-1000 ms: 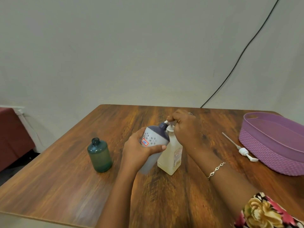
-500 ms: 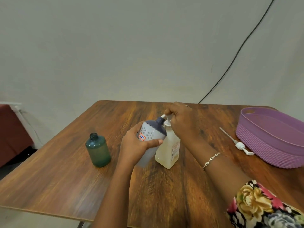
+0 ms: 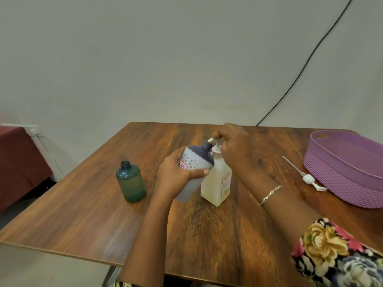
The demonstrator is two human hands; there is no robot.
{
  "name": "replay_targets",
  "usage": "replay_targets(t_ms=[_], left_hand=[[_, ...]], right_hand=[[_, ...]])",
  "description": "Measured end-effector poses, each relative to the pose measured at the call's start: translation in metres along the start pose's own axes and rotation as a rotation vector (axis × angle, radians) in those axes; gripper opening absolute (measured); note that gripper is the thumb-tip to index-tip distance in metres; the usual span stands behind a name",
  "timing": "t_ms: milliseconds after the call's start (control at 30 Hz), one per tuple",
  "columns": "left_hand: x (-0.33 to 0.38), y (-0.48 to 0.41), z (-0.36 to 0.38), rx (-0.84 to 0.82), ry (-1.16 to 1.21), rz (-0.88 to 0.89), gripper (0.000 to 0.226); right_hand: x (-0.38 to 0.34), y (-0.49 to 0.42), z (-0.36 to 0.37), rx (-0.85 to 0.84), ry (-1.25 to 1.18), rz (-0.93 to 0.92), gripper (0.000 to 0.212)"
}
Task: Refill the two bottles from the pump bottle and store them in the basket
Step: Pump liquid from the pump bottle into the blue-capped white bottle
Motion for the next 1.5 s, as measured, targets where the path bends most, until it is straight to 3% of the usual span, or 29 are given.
replay_targets(t_ms=[400, 600, 900, 1133, 1300, 1500], left_hand=[[-0.004, 0.001, -0.001, -0.003, 0.052, -0.010, 0.062], [-0.008, 0.003, 0.000, -0.022, 0.078, 0.002, 0.052], [-0.012, 0.001, -0.004, -0.022, 0.083, -0.017, 0.062], [-0.014, 0.002, 0.000, -0.037, 0.123, -0.007, 0.049], [-0.012, 0.002, -0.001, -0.044, 0.136, -0.012, 0.054], [-0.016, 0.002, 0.001, -0.032, 0.147, -0.024, 0.065]], right_hand=[[0.004, 0.000, 0.002, 0.033, -0.073, -0.006, 0.023], [0.006, 0.009, 0.014, 0.106, 0.009, -0.083, 0.026], [0.004, 0.001, 0.004, 0.058, -0.109, -0.029, 0.042], [0.008, 0.009, 0.010, 0.057, -0.005, -0.103, 0.036], [0.008, 0.002, 0.002, 0.010, -0.069, -0.032, 0.030], [0.004, 0.008, 0.007, 0.062, -0.023, -0.102, 0.038]])
Point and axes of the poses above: each hand's wrist, its own y-axis away from the middle knuckle, its own z-axis out of the palm, x = y × z, the point moved 1 cm from there along -y, towards the middle knuckle, and after that the axes turned 8 degrees about -x, right-handed, at the moved point
